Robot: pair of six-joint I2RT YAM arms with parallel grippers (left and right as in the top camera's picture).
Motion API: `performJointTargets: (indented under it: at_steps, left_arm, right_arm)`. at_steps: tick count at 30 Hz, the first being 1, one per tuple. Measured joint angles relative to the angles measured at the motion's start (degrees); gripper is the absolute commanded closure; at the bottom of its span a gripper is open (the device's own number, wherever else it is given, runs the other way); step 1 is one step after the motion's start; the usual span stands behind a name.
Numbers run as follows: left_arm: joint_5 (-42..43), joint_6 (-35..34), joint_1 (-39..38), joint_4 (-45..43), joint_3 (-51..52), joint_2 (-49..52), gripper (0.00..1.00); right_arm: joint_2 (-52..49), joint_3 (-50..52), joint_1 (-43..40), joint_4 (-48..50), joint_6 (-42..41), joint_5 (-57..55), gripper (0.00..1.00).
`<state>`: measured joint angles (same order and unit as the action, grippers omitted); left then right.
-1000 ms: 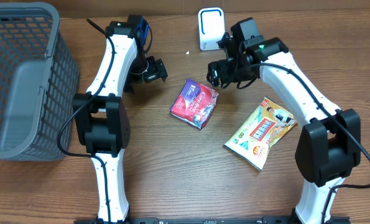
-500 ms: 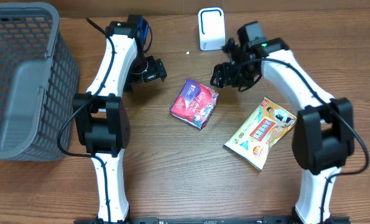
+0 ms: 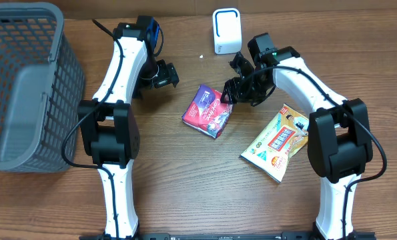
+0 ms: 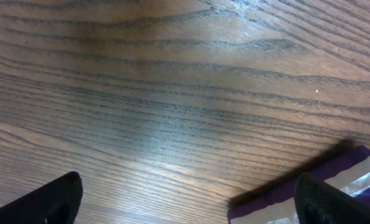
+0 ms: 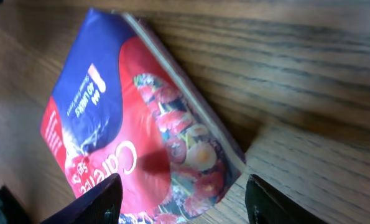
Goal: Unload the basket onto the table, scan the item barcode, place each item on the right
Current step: 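Regrasp the Carefree pack from above with the right gripper, then hold the Carefree pack up in front of the scanner with the right gripper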
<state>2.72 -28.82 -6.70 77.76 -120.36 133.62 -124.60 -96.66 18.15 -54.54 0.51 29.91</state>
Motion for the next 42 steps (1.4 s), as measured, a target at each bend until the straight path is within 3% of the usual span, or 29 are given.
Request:
performJointTargets:
  at_steps: [8,14,20,22,23,30,42]
  left_arm:
    - [0.0,0.0,0.0,0.0,0.0,0.0,0.00]
    - [0.0,0.0,0.0,0.0,0.0,0.0,0.00]
    - [0.0,0.0,0.0,0.0,0.0,0.0,0.00]
    - [0.0,0.0,0.0,0.0,0.0,0.0,0.00]
    - [0.0,0.0,0.0,0.0,0.0,0.0,0.00]
    - [0.0,0.0,0.0,0.0,0.0,0.0,0.00]
    - [0.0,0.0,0.0,0.0,0.0,0.0,0.00]
  right_arm:
    - [0.0,4.2,0.0,5.8,2.5,0.3,0.37]
    - [0.0,4.2,0.0,8.1,4.4,0.2,0.50]
    - [0.0,4.2,0.3,8.2,5.0,0.3,0.74]
    - [0.0,4.2,0.3,8.2,4.9,0.3,0.92]
    - [0.0,4.3,0.3,8.3,5.0,0.4,0.96]
    - [0.0,4.5,0.3,8.5,4.5,1.0,0.96]
    - [0.0,-0.1,-2.3,8.1,-6.8,-0.2,0.96]
